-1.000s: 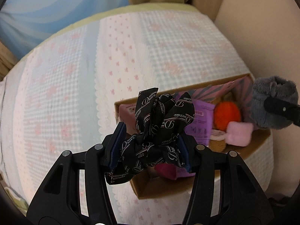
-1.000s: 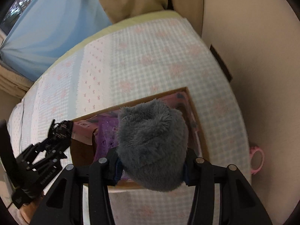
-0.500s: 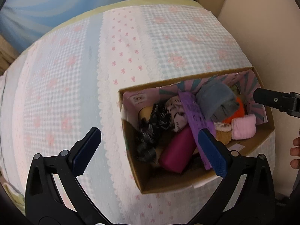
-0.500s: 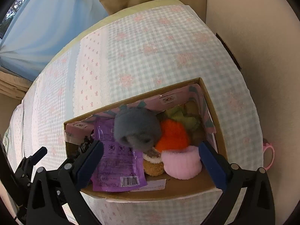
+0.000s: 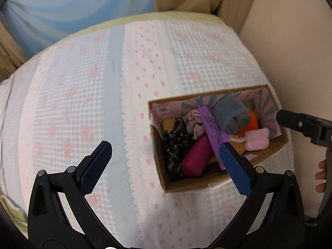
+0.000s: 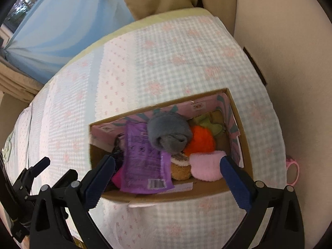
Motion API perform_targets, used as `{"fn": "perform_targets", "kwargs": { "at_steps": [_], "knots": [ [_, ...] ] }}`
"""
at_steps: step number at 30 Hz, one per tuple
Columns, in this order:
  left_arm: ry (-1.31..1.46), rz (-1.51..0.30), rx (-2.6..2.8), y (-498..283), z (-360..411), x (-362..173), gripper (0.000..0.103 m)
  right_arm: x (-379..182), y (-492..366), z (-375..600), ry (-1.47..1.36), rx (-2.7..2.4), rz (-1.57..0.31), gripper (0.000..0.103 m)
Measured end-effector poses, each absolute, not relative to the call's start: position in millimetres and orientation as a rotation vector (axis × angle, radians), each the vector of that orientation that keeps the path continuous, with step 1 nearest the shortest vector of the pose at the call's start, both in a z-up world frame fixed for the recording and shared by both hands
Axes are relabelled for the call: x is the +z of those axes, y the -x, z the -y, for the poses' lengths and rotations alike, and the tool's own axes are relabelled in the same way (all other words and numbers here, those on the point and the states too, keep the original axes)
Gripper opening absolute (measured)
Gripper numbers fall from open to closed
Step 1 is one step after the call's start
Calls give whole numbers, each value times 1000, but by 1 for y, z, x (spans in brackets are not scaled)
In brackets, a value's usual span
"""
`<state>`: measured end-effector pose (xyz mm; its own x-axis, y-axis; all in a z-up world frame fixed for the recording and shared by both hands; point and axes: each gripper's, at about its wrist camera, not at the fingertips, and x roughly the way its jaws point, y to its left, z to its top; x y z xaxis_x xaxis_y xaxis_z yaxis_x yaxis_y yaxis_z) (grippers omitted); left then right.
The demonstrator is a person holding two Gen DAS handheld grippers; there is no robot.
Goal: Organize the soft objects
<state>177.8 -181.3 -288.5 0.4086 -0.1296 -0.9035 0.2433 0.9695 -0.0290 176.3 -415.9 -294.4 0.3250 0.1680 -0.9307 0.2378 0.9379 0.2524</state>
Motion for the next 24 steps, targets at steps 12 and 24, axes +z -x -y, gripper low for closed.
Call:
{"fn": "perform_targets", "kwargs": {
  "at_steps": [12,24],
  "knots": [
    [-76,-903,-220,-124,95,-146,103,-163,-126,339,-279,-12,-1094,101],
    [-16,-662,-138,-53,2,-52,103,-47,-68,251,-96,-39,-836,101]
  ]
}}
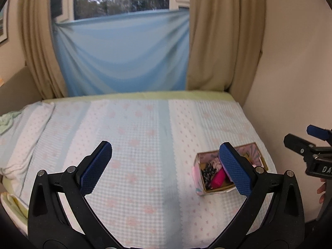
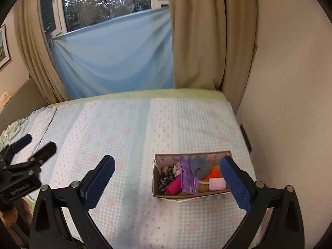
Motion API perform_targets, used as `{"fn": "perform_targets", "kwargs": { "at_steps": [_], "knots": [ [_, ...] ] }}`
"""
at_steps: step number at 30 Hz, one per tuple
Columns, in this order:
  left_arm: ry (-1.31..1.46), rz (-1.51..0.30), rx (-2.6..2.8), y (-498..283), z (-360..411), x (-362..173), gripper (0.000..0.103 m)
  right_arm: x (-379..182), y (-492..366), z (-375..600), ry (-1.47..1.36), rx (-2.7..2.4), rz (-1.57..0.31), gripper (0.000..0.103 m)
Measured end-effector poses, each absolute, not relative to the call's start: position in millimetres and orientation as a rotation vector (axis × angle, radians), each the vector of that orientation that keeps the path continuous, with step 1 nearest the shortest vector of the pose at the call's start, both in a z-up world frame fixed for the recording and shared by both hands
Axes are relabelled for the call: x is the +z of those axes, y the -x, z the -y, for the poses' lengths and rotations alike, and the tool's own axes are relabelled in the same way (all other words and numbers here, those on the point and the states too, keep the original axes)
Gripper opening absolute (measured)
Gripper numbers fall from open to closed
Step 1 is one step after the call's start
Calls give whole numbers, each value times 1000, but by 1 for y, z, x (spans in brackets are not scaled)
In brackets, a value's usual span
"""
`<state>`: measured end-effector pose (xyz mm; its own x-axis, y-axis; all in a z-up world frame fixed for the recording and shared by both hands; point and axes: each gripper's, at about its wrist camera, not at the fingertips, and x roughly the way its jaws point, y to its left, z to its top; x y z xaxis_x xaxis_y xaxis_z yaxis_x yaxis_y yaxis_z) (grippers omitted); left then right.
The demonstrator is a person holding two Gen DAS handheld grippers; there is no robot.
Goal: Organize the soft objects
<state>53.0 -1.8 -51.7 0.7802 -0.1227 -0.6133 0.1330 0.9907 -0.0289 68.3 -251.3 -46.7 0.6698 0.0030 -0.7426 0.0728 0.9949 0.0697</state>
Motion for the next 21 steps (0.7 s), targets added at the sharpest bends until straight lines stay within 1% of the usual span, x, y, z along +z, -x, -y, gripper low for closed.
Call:
{"fn": "perform_targets", "kwargs": {
  "at_steps": [8,21],
  "knots": [
    [-15,-580,-114,-17,-19,-35,103,-35,-38,226,-77,-59,-772,101],
    [-16,-565,-119,-4,-27,-34,103,-18,-21,212,-58,-84,-704,101]
  ]
}}
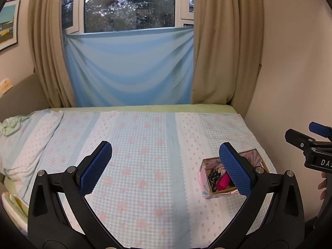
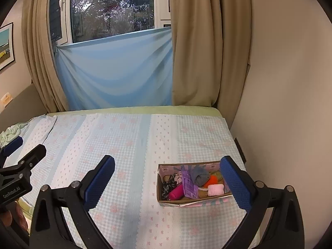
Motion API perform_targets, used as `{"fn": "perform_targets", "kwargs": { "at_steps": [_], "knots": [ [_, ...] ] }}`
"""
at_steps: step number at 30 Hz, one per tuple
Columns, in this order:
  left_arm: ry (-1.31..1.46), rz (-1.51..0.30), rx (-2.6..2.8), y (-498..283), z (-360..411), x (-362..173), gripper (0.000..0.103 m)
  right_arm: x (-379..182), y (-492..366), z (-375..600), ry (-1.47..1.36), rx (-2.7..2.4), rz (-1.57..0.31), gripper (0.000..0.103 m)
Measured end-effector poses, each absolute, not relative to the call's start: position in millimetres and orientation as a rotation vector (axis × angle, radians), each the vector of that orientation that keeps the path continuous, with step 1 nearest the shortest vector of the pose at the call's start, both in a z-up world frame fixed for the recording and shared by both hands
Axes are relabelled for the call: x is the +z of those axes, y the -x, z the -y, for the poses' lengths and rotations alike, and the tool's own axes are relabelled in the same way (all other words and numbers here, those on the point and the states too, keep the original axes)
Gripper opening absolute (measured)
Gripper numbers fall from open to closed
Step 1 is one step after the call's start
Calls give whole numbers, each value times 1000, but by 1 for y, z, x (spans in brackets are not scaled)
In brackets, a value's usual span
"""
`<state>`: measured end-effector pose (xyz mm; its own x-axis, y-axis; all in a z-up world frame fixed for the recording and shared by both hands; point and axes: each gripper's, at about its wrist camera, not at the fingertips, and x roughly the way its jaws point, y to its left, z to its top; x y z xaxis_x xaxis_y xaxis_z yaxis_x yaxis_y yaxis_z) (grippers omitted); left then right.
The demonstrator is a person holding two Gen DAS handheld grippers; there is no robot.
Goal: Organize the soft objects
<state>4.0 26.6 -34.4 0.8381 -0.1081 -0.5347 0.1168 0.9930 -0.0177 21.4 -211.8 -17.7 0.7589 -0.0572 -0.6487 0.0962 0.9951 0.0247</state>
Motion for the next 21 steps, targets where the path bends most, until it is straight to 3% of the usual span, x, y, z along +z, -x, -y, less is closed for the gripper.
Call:
{"fn": "perform_targets", "kwargs": {
  "at_steps": [21],
  "knots": [
    [-13,-559,-111,-5,-23,-35,103,-12,-19,211,-51,-79,-688,101]
  ]
}}
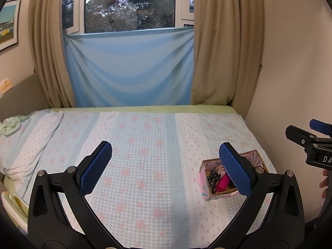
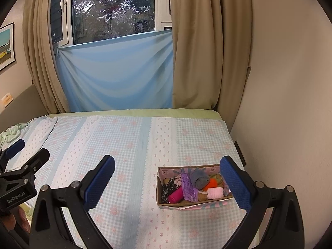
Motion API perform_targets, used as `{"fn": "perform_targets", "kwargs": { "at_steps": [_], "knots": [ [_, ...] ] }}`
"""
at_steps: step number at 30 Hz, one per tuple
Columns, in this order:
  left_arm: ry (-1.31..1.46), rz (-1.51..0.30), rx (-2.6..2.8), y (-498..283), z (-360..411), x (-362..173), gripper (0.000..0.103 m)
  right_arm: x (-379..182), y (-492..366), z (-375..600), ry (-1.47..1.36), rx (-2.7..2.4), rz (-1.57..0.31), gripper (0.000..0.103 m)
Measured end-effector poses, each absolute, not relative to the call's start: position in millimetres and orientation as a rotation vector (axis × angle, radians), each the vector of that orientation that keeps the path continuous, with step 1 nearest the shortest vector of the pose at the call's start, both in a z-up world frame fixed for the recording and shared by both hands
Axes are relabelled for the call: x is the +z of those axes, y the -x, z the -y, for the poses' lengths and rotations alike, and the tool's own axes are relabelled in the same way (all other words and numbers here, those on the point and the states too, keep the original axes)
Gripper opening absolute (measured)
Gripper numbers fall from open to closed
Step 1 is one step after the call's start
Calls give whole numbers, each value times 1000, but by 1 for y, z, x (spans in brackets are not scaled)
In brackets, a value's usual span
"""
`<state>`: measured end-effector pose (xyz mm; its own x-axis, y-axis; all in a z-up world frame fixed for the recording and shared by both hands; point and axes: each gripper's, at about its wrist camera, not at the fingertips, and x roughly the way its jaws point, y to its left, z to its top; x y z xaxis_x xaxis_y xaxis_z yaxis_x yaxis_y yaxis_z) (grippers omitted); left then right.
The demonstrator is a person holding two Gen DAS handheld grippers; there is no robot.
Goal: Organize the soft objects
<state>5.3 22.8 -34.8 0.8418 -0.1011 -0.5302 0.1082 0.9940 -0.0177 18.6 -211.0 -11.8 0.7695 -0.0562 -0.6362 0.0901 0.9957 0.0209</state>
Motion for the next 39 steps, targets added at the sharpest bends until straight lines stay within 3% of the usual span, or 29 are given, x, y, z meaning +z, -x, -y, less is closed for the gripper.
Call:
{"fn": "perform_targets", "kwargs": {
  "at_steps": [39],
  "knots": [
    [-43,-563,-114,-16,-23,-39,103,-10,-30,214,-61,-86,-690,101]
  ]
}}
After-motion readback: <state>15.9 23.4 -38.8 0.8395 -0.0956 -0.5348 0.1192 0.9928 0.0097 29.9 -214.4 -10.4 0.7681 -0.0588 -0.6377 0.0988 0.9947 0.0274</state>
